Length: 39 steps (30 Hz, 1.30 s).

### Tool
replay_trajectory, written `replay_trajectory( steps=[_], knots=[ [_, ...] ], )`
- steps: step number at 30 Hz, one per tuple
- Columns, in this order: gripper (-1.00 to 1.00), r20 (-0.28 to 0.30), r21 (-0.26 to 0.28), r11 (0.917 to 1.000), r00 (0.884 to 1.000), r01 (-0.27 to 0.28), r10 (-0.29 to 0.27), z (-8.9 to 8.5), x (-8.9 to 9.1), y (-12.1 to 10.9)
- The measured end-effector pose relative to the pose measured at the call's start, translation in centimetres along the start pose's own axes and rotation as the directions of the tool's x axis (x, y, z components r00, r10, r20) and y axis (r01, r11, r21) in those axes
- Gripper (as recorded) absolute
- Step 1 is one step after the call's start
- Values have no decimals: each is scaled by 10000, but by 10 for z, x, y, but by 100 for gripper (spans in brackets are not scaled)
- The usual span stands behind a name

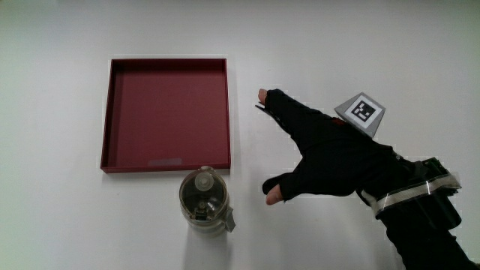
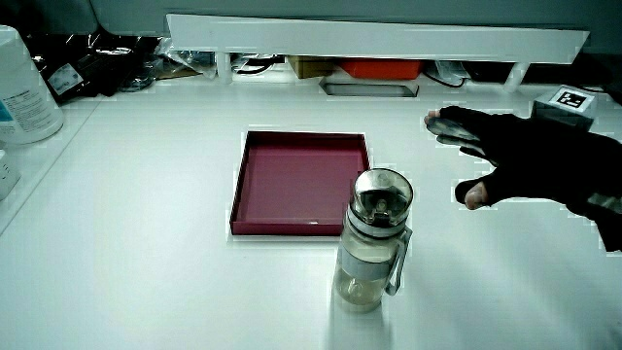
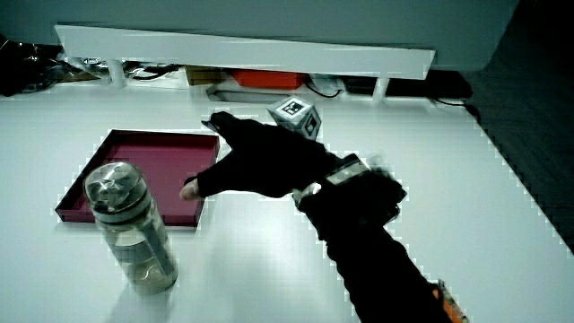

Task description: Pick bottle

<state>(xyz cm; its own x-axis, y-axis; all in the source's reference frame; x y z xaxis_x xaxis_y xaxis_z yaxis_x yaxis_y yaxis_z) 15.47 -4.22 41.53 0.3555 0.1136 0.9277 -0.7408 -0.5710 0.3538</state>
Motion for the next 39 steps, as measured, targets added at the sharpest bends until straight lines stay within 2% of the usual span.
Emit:
replay_trajectory(
  steps=[4, 6, 9, 10, 11, 13, 14, 17, 19, 20, 23, 25, 27, 28, 30, 32, 36, 39],
  knots=[
    [0, -474, -478, 9988, 9988, 112, -134, -14, 1, 5],
    [0, -440, -729, 9969, 9985, 291, -323, -22, 1, 7],
    [0, -392, -983, 9951, 9991, 117, -156, -33, 5, 13],
    [0, -78, -990, 9947, 9996, 269, -278, -36, 7, 14],
    [0, -273, -1085, 9940, 9995, 112, -143, -40, 10, 16],
    [0, -152, -1266, 9914, 9993, 327, -349, -46, 12, 20],
    [0, -150, -1316, 9912, 9998, 144, -165, -49, 15, 22],
    [0, -124, -1566, 9874, 9996, 221, -243, -58, 19, 27],
    [0, -213, -1673, 9859, 9998, 23, -60, -64, 21, 31],
    [0, -209, -1755, 9844, 9996, 151, -191, -67, 21, 33],
    [0, -144, -1807, 9835, 9999, -69, 44, -73, 25, 37],
    [0, -139, -1925, 9812, 9997, 152, -182, -77, 26, 39],
    [0, -164, -2009, 9796, 9999, -38, 5, -82, 29, 43],
    [0, -381, -2078, 9782, 9992, -8, -72, -84, 29, 44],
    [0, -286, -2167, 9762, 9995, 95, -161, -88, 30, 46],
    [0, -318, -2160, 9763, 9995, -158, 91, -91, 34, 49],
    [0, -506, -2269, 9739, 9987, -42, -75, -95, 36, 51],
    [0, -666, -2278, 9733, 9977, -265, 115, -98, 38, 53]
  ],
)
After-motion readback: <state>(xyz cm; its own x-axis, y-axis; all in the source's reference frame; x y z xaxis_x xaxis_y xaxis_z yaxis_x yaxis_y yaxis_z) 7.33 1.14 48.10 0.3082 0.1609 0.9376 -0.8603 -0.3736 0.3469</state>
